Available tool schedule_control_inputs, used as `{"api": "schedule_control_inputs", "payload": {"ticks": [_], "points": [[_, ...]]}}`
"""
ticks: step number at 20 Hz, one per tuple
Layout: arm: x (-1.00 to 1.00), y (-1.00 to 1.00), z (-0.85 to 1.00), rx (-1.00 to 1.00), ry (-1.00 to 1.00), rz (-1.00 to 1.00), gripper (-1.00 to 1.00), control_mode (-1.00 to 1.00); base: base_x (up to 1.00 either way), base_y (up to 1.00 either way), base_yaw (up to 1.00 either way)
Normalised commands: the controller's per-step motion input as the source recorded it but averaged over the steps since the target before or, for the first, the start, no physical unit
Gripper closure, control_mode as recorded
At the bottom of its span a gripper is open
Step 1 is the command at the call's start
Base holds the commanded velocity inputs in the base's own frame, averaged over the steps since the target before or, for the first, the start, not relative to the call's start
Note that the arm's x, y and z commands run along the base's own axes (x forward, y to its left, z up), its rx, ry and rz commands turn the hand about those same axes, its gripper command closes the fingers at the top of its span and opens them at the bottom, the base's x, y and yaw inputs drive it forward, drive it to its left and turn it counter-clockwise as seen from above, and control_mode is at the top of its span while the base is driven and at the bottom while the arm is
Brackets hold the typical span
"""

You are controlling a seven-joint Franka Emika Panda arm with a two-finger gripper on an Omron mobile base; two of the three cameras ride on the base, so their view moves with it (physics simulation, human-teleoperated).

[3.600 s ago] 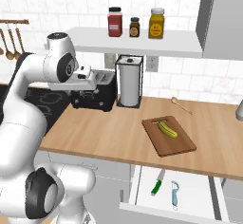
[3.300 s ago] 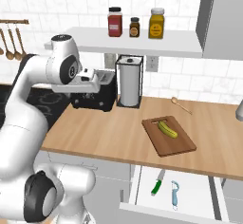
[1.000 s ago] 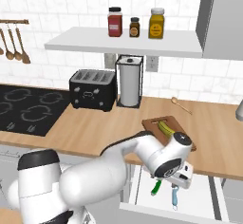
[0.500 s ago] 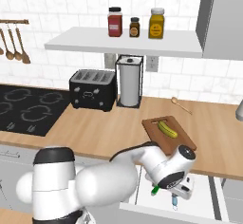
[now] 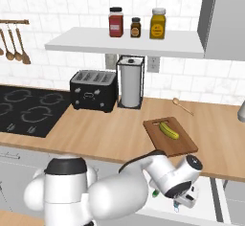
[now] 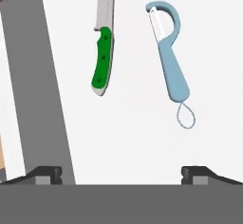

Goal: Place the appropriate cutting tool for cutting the cucumber skin on the cutting board.

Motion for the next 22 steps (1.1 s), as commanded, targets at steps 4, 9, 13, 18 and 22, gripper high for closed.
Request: {"api": "schedule_control_inputs", "payload": {"ticks": [4,9,13,18,22], "points": [[0.00,0.00,-0.37,0.01,0.00,-0.01,-1.00,-1.00,0.00,0.00,0.00],[0.00,-0.03,-0.42,0.00,0.01,-0.01,-1.00,-1.00,0.00,0.00,0.00],[-0.12,-0.16,-0.34,0.00,0.07,-0.03,-1.00,-1.00,0.00,0.00,0.00],[-0.17,-0.13,-0.24,0.00,0.09,-0.03,-1.00,-1.00,0.00,0.00,0.00],[-0.09,-0.09,-0.23,0.00,0.09,-0.03,-1.00,-1.00,0.00,0.00,0.00]]}}
